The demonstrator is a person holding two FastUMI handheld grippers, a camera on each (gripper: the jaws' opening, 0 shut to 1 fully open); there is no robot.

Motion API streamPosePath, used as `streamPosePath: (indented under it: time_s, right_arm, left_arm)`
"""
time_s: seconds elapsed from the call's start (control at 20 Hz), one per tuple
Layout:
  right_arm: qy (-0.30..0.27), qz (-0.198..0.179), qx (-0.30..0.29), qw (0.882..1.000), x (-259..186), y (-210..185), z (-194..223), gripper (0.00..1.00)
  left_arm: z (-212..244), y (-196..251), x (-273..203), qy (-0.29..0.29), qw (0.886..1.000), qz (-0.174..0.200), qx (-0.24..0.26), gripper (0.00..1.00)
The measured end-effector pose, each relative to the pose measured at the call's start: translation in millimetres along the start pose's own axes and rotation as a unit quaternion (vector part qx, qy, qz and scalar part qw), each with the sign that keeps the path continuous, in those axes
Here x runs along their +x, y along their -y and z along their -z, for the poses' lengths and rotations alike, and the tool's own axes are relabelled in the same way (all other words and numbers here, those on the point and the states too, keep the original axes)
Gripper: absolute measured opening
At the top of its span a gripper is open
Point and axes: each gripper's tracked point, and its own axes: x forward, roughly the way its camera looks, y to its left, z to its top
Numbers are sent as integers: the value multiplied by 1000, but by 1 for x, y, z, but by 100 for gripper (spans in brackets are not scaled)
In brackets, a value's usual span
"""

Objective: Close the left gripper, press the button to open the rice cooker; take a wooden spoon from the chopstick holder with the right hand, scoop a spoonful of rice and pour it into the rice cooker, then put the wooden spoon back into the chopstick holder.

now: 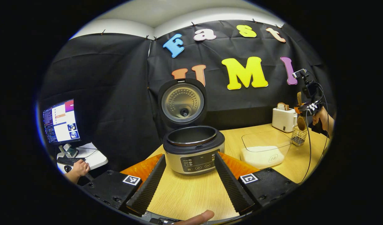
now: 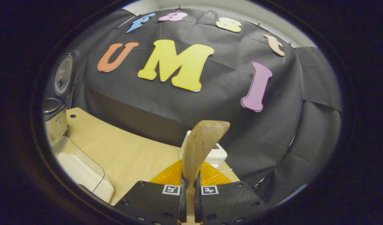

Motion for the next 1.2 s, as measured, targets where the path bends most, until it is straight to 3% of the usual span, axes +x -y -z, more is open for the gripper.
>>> streamPosePath:
  time_s: [0.2,0.25,0.3,0.35,0.45,0.5,0.55,0.6,0.75,0.85,0.9,0.95,1.2]
  right_arm:
    - [-7,13,3,1000,6,10,9,11]
    - [-16,8,7,1000,7,8,11,20]
    - [-21,3,12,1000,3,6,15,21]
    - [-28,1,17,999,4,6,17,29]
    - [-24,11,21,999,3,13,16,29]
    - [-25,14,23,999,2,15,17,24]
    - [-21,27,17,999,1,22,14,51]
    - [-17,37,12,999,-4,29,10,56]
    - [9,56,2,998,-15,44,-3,87]
    - [19,61,1,998,-26,49,-10,97]
    - [24,61,3,998,-31,48,-11,93]
    - [29,58,8,998,-37,48,-14,97]
    - [36,31,30,998,-66,44,-18,98]
  left_arm:
    - [-1,-1,0,1,1000,-1,4,99]
    - [0,-1,0,1,1000,-2,5,99]
    - [1,-1,0,0,1000,-1,4,99]
    - [1,-1,0,-2,1000,-1,3,99]
    - [2,-1,1,-3,1000,0,2,99]
    - [1,-1,0,-2,1000,2,2,99]
    - [1,-1,0,-1,1000,2,1,99]
    - [0,-2,0,0,1000,2,0,99]
    - [0,0,1,-1,1000,2,-3,99]
    - [-1,1,0,0,1000,0,-3,99]
    - [-2,1,0,1,1000,-1,-2,99]
    - [-3,2,-1,3,1000,0,-2,99]
    - [-9,0,-7,15,1000,7,-16,99]
